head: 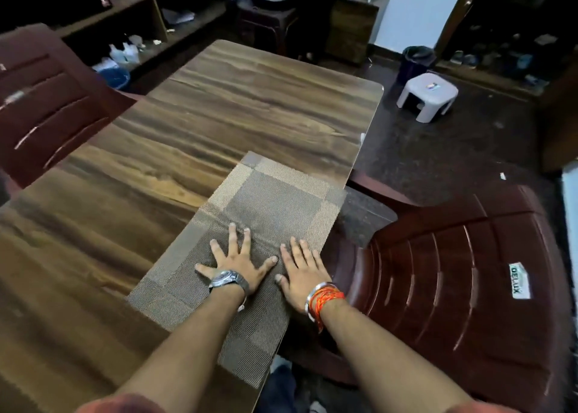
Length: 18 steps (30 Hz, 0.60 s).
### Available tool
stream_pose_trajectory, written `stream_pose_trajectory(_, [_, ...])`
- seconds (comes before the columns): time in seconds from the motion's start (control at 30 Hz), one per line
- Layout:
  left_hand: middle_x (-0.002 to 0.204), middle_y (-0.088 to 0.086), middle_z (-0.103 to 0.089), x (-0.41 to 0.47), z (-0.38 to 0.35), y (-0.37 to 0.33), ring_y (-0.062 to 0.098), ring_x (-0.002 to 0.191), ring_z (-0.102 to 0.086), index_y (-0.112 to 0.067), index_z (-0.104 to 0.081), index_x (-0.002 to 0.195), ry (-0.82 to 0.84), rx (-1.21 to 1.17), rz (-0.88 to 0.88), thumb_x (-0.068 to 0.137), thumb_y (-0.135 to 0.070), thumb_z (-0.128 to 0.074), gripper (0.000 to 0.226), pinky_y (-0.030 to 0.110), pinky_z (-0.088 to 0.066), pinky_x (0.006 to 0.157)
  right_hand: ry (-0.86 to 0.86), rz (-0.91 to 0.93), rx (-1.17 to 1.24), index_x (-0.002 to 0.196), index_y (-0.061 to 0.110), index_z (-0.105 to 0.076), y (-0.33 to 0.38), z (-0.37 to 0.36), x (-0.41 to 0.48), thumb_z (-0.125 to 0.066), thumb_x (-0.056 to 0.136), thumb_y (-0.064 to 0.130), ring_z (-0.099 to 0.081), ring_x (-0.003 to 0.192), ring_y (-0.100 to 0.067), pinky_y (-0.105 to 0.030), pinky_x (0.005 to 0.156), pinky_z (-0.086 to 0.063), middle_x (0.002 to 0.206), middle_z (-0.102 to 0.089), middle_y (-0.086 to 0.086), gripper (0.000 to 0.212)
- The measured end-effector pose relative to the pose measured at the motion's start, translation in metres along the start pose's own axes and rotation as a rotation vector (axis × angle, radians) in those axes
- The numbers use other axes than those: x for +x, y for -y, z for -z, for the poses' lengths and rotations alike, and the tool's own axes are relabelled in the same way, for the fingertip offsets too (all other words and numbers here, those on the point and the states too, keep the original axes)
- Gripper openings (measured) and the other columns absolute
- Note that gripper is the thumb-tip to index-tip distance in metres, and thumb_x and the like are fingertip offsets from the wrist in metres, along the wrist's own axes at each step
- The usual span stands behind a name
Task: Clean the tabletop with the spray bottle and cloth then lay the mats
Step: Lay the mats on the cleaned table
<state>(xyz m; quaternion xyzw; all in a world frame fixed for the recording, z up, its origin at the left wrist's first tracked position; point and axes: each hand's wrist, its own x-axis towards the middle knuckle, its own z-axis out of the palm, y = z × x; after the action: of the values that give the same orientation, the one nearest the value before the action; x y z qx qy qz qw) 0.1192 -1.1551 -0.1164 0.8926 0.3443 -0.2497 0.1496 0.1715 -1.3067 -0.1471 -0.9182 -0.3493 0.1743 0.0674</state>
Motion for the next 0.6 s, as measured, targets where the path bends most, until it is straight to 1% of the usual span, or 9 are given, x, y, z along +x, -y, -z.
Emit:
stream_pose_trajectory(0.07, [0.161, -0.011, 0.031, 0.014, 0.011, -0.009, 0.038, 0.151, 0.009, -0.045, 0.018, 0.153, 0.021, 0.038, -0.006, 0.069, -0.096, -0.026, 0.108, 0.076, -0.015, 0.107, 0.02, 0.013, 0.004, 0.153, 0.023, -0.001, -0.011, 0.012, 0.019, -0.027, 0.095, 0.051, 0.012, 0.147, -0.019, -0.035, 0.115, 0.011, 0.16, 0.011, -0.002, 0.069])
stream_pose_trajectory(0.13, [0.162, -0.01, 0.028, 0.027, 0.021, -0.016, 0.041, 0.15, 0.006, -0.046, 0.018, 0.152, 0.028, 0.056, -0.028, 0.062, -0.1, -0.029, 0.116, 0.076, -0.014, 0.108, 0.038, 0.011, 0.008, 0.153, 0.025, 0.0, -0.023, 0.022, 0.034, -0.031, 0.097, 0.049, 0.013, 0.147, -0.017, -0.034, 0.115, 0.011, 0.161, 0.011, 0.0, 0.069])
stream_pose_trajectory(0.27, [0.162, -0.014, 0.026, 0.047, 0.033, -0.029, 0.048, 0.147, 0.006, -0.055, 0.017, 0.149, 0.021, 0.067, -0.029, 0.05, -0.105, -0.029, 0.12, 0.08, -0.005, 0.105, 0.031, -0.012, -0.004, 0.153, 0.027, 0.001, -0.04, 0.028, 0.054, -0.03, 0.096, 0.052, 0.012, 0.147, -0.015, -0.033, 0.114, 0.012, 0.161, 0.01, 0.003, 0.069])
stream_pose_trajectory(0.47, [0.162, -0.014, 0.028, 0.056, 0.037, -0.039, 0.048, 0.146, 0.008, -0.056, 0.016, 0.149, 0.04, 0.039, -0.027, 0.052, -0.104, -0.033, 0.119, 0.082, -0.009, 0.103, 0.04, 0.002, -0.018, 0.153, 0.028, 0.002, -0.053, 0.031, 0.065, -0.029, 0.096, 0.053, 0.013, 0.147, -0.015, -0.033, 0.114, 0.012, 0.16, 0.011, 0.003, 0.069])
stream_pose_trajectory(0.6, [0.161, -0.012, 0.03, 0.057, 0.036, -0.038, 0.048, 0.146, 0.01, -0.059, 0.014, 0.148, 0.037, 0.03, -0.04, 0.05, -0.104, -0.035, 0.118, 0.083, -0.009, 0.103, 0.026, 0.0, -0.01, 0.153, 0.027, 0.001, -0.052, 0.031, 0.064, -0.029, 0.096, 0.053, 0.013, 0.147, -0.016, -0.034, 0.115, 0.011, 0.161, 0.011, 0.002, 0.069])
